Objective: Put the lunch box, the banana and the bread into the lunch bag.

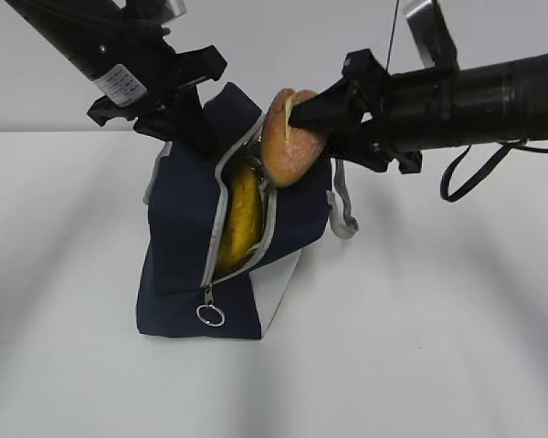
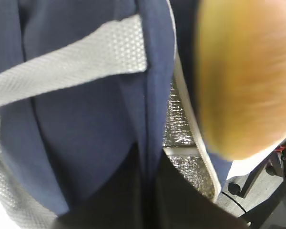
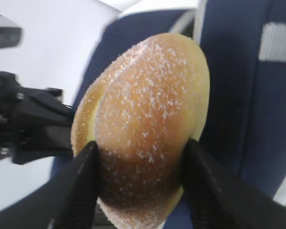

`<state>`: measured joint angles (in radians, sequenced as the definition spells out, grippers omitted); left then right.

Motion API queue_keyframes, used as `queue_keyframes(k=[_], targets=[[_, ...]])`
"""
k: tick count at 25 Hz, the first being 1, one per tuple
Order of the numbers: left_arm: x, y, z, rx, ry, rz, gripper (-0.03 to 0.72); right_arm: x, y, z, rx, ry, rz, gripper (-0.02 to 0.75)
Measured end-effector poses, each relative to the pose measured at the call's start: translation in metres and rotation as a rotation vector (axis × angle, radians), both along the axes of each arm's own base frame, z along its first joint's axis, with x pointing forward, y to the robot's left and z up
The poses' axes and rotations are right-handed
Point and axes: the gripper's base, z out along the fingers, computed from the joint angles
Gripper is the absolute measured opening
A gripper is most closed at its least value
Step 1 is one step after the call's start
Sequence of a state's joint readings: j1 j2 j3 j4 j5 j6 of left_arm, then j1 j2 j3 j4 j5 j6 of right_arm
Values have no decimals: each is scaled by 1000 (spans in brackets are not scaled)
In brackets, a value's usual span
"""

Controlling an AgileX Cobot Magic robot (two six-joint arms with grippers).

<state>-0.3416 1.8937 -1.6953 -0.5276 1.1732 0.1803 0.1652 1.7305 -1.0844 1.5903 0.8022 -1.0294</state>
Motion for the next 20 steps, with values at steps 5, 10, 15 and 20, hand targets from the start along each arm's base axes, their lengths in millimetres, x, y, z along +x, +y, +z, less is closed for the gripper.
queue_keyframes(k=[5, 10, 15, 20], targets=[[0, 0, 0, -5, 2, 1, -3, 2, 19, -28, -17, 64, 47, 384], [0, -1, 0, -8, 3, 1, -3, 12, 23, -43, -8, 100, 41, 384], [0, -1, 1, -11, 1, 3, -3, 29, 39, -43, 6, 69, 66, 403], [0, 0, 0, -9, 0, 4, -3, 37, 50, -44, -9, 47, 102, 545]])
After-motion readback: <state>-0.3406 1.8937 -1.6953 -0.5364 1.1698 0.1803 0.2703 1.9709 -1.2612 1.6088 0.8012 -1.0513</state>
